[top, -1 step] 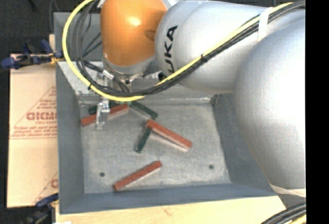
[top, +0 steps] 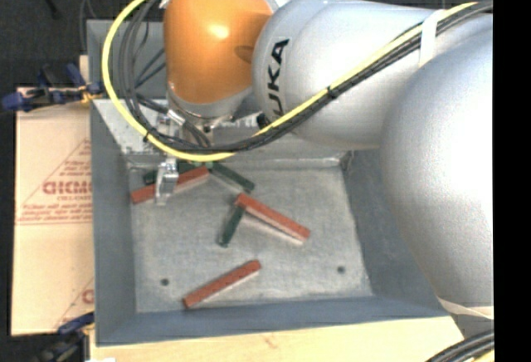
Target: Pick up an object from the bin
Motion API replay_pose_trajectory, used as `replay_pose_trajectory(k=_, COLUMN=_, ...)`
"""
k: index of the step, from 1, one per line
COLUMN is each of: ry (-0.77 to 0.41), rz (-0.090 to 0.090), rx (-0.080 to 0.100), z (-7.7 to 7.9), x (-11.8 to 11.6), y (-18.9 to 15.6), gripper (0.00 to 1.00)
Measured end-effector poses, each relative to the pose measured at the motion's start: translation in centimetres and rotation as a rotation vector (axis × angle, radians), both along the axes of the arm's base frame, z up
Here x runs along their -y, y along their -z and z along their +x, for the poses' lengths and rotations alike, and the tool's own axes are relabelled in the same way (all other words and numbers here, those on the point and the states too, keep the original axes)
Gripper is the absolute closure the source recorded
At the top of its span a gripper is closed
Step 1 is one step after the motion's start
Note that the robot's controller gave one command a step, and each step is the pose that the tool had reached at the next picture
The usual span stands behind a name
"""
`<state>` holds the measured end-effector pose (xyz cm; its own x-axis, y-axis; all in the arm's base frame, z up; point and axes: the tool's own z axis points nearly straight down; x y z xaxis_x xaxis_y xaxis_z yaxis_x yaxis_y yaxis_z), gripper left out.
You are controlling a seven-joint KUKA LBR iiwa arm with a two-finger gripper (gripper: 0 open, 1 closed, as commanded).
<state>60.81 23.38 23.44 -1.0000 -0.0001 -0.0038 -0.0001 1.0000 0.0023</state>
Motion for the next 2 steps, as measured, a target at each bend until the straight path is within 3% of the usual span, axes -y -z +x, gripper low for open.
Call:
replay_pose_trajectory(k=1, ry=-0.032, rz=0.001, rx=0.008, z=1.5, x=0.5, y=5.1, gripper=0.00)
replay_pose_trajectory(k=2, ry=-0.098, rz=0.005, rx=0.014, z=2.8, x=1.8, y=14.2, gripper=1.00)
